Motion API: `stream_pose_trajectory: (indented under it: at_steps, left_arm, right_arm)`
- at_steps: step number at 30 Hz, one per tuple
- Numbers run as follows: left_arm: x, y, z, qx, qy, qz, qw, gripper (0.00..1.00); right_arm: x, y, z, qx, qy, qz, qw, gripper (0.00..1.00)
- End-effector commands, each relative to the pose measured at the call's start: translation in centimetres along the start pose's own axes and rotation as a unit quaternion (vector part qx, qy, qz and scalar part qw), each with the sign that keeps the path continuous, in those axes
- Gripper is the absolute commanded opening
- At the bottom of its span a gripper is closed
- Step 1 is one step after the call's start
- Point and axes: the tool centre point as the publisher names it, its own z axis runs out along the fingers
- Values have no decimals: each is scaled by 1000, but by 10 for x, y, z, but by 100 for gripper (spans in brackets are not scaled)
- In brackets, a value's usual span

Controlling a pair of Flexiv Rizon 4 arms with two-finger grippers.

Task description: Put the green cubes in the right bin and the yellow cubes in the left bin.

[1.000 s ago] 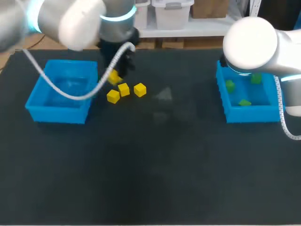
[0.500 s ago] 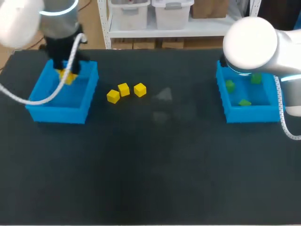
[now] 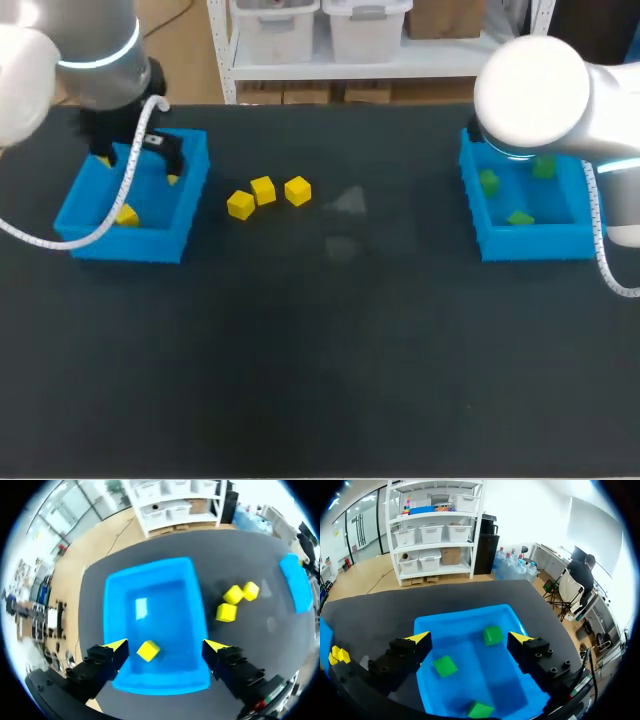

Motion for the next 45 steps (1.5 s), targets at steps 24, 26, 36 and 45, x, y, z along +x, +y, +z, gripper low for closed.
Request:
stream_pose_trajectory:
  at_steps: [24,26,36,45]
  left_arm:
    - [-42,-125,33,63,46,251,965,100]
    - [-42,-125,39,63,55,252,964,100]
    - [-32,-123,67,63,88,247,963,100]
    - [-26,-119,84,60,105,236,964,100]
  right_arm:
    - [0,0,0,0,0,0,1000,100]
    - [0,0,0,0,0,0,1000,100]
    - [0,0,0,0,0,0,1000,100]
    - [0,0,0,0,0,0,1000,100]
